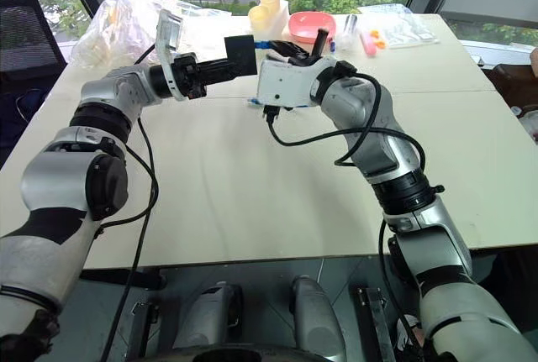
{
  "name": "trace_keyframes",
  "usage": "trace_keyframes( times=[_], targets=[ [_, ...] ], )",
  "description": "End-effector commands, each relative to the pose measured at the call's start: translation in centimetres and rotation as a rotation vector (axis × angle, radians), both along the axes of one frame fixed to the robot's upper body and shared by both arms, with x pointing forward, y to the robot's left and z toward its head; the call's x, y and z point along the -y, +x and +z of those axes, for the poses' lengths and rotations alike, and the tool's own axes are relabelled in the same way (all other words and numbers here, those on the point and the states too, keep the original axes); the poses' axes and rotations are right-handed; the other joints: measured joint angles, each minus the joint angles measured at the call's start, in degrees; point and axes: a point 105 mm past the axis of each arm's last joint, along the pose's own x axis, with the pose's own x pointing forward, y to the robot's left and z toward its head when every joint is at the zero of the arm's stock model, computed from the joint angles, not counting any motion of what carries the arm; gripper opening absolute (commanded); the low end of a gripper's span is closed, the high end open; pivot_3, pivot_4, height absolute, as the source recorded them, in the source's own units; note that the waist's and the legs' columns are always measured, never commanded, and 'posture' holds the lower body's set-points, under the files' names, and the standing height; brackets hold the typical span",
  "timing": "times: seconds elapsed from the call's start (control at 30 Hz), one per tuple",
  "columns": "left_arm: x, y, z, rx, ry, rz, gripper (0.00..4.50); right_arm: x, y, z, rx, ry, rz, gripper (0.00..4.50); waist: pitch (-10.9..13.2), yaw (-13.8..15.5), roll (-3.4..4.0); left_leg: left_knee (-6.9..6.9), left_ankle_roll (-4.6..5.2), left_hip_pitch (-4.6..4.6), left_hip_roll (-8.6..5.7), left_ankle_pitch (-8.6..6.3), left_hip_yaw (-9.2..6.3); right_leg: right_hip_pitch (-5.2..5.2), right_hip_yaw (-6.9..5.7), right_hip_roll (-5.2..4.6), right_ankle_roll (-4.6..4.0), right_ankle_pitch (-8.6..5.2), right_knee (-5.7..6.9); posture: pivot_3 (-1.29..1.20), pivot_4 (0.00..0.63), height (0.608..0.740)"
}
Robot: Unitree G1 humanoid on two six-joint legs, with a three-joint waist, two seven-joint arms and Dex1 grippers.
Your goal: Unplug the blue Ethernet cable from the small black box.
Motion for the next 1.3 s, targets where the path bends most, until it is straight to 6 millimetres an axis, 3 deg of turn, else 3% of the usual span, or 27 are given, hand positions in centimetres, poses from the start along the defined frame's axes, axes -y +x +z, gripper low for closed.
trace_keyframes(
  times=[0.03, 0.1, 0.2, 0.27, 0.43, 0.77, 1.03, 1.3],
  targets=[
    [-1.0, -0.2, 2.1, 0.07, -0.016, 0.008, 0.52, 2.4, -1.2, 0.0, -0.07, -0.003, -0.014, 3.24, 0.0, 0.3, 0.0, 0.0, 0.0, -0.01, 0.0, 0.0, -0.02, 0.0, -0.02, 0.0, 0.0, 0.0, 0.02, 0.0, 0.15, 0.74],
    [-1.4, -0.3, 2.0, 0.064, -0.015, 0.001, 0.52, 4.0, -2.5, -0.5, -0.254, 0.178, 0.001, 4.28, 0.0, 0.6, -0.01, 0.02, 0.0, -0.02, -0.02, 0.0, -0.07, 0.02, -0.07, -0.02, 0.02, -0.01, 0.01, 0.0, 0.15, 0.74],
    [-2.1, -1.0, 2.0, 0.043, -0.023, -0.049, 0.52, 4.0, -5.5, -0.6, -0.688, 0.689, 0.177, 4.28, 0.0, 0.6, -0.02, 0.02, 0.0, -0.04, -0.01, 0.0, -0.14, 0.04, -0.1, -0.03, 0.02, -0.01, 0.02, 0.0, 0.15, 0.74],
    [-2.3, -1.9, 2.2, 0.026, -0.028, -0.116, 0.52, 3.1, -7.1, -1.0, -0.886, 0.832, 0.29, 4.28, 0.0, 0.5, -0.02, 0.07, 0.0, 0.0, 0.01, 0.0, -0.17, 0.0, -0.11, -0.05, 0.01, 0.0, 0.46, 0.0, 0.15, 0.74],
    [-2.8, -3.8, 2.2, -0.005, -0.01, -0.22, 0.52, 0.6, -7.0, -1.3, -1.138, 1.077, 0.431, 4.28, 0.0, 0.0, 0.0, 0.14, 0.0, 0.21, 0.11, 0.01, -0.28, 0.06, -0.2, 0.01, -0.11, 0.0, 0.53, 0.0, 0.15, 0.74],
    [-3.9, -6.0, 2.4, -0.021, -0.009, -0.291, 0.52, -2.1, -4.7, -0.9, -1.181, 1.229, 0.489, 4.28, 0.0, 0.2, 0.01, 0.13, 0.0, 0.11, 0.04, 0.01, -0.28, 0.05, -0.19, -0.08, -0.09, -0.05, 0.49, 0.0, 0.15, 0.74],
    [-3.7, -6.6, 1.9, -0.04, -0.011, -0.317, 0.52, -1.9, -3.3, -0.3, -1.154, 1.308, 0.482, 4.28, 0.0, 0.0, 0.01, 0.12, 0.01, 0.08, 0.03, 0.01, -0.29, 0.02, -0.2, -0.07, -0.07, -0.06, 0.49, 0.0, 0.15, 0.74],
    [-3.5, -6.3, 1.7, -0.045, -0.014, -0.312, 0.52, -2.8, -4.4, 0.0, -1.175, 1.248, 0.542, 4.28, 0.0, 0.0, 0.01, 0.09, 0.01, 0.08, 0.04, 0.01, -0.3, 0.0, -0.21, -0.04, -0.07, -0.07, 0.48, 0.0, 0.15, 0.74]
  ],
)
